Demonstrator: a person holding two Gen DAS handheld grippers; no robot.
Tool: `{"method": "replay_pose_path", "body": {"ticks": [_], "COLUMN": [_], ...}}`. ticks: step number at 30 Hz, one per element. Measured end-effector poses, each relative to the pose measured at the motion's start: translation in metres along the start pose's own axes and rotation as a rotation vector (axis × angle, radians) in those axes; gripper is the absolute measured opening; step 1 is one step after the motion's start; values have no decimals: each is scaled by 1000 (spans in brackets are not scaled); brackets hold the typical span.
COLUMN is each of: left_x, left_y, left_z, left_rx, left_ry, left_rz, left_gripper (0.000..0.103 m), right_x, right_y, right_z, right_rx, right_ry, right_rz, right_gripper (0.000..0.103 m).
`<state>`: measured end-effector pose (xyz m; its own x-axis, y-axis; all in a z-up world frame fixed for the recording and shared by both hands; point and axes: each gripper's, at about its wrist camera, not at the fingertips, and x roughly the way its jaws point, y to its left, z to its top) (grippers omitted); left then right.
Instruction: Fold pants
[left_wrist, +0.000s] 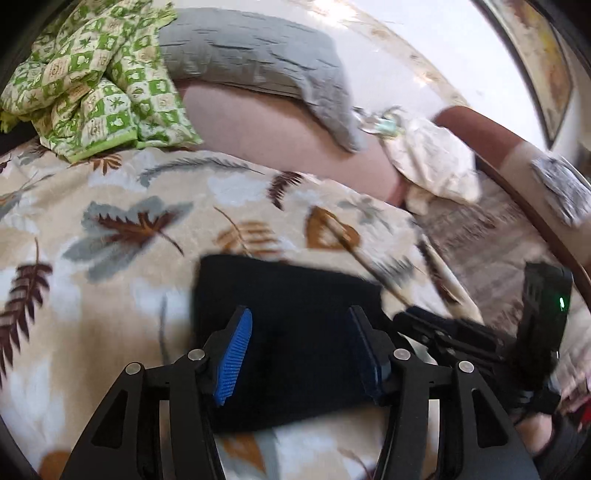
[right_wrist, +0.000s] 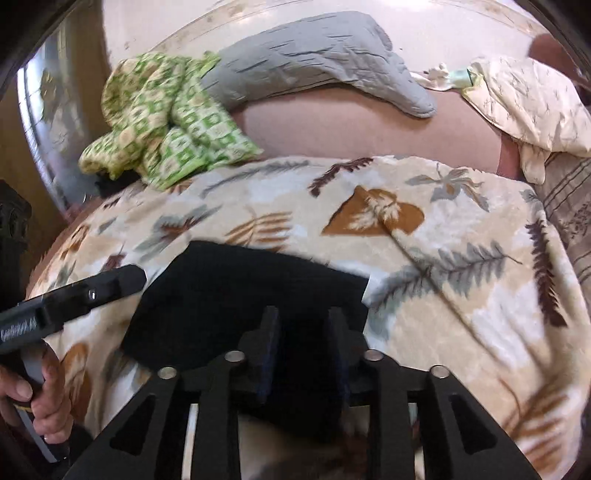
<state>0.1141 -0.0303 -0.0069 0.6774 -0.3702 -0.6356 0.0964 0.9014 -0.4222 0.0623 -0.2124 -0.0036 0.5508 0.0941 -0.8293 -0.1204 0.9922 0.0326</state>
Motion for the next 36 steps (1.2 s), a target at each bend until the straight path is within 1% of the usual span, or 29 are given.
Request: {"method": "replay_pose_path", "body": {"ticks": [1,2,3,4,5,6,7,8,9,10,11,13,14,16,18,21,24,25,26,27,28,29,30,31,32,33,34,36], "left_x": [0,3,15,26,33,30,30,30,28,29,28,31,33,38,46,47,41,39,34,25,15,-2,-13,-23,-36,-42,-46,-50], "left_y": [-1,0,3,7,10,9,10,13,16,17,19,22,24,24,20,19,22,23,22,20,17,12,9,6,3,1,1,3], "left_z": [-12,-19,-29,-34,-35,-32,-30,-30,-31,-31,-31,-29,-31,-32,-32,-34,-36,-34,-32,-32,-33,-35,-37,-41,-48,-55,-63,-76], "left_rx": [-4,-6,-12,-24,-31,-24,-28,-43,-60,-67,-78,-90,-94,-92,-65,-84,-113,-117,-107,-87,-68,-43,-34,-28,-24,-24,-27,-34], "left_ry": [20,35,81,129,152,136,140,147,136,132,127,122,120,113,113,94,67,75,72,45,10,-42,-68,-85,-92,-85,-61,-21], "left_rz": [-4,-3,6,20,23,13,-1,-26,-49,-56,-72,-116,-127,-134,-124,-108,-151,-158,-149,-121,-92,-51,-31,-14,17,38,69,101], "left_gripper": [54,54,54,53,53,56,62,64,65,66,68,84,88,97,102,102,102,99,97,89,89,89,90,91,92,95,99,100], "right_x": [6,21,30,29,30,32,33,34,36,37,37,36,36,36,38,38,34,28,19,9,-3,-19,-27,-40,-46,-55,-59,-65], "right_y": [3,6,7,8,7,1,-8,-16,-26,-30,-33,-31,-30,-31,-33,-30,-25,-22,-19,-15,-11,-4,0,7,12,18,22,29], "right_z": [-5,-15,-21,-24,-27,-30,-31,-33,-36,-38,-39,-38,-38,-39,-39,-38,-36,-34,-33,-32,-32,-33,-34,-36,-38,-42,-46,-55], "right_rx": [-8,-27,-35,-36,-26,26,76,123,172,194,203,194,188,195,199,182,153,141,141,146,148,145,139,123,112,99,95,84], "right_ry": [32,104,118,75,70,79,81,89,101,103,101,100,100,102,103,102,87,74,60,42,20,-13,-32,-58,-67,-78,-81,-88], "right_rz": [-3,-35,-58,-75,-102,-95,-67,-49,-33,-16,-6,-13,-22,-24,-20,-41,-74,-94,-110,-121,-131,-140,-148,-175,-197,-227,-247,-279], "right_gripper": [34,35,37,41,52,57,60,68,74,79,79,80,81,83,83,84,84,84,80,78,78,79,80,80,81,81,81,81]}}
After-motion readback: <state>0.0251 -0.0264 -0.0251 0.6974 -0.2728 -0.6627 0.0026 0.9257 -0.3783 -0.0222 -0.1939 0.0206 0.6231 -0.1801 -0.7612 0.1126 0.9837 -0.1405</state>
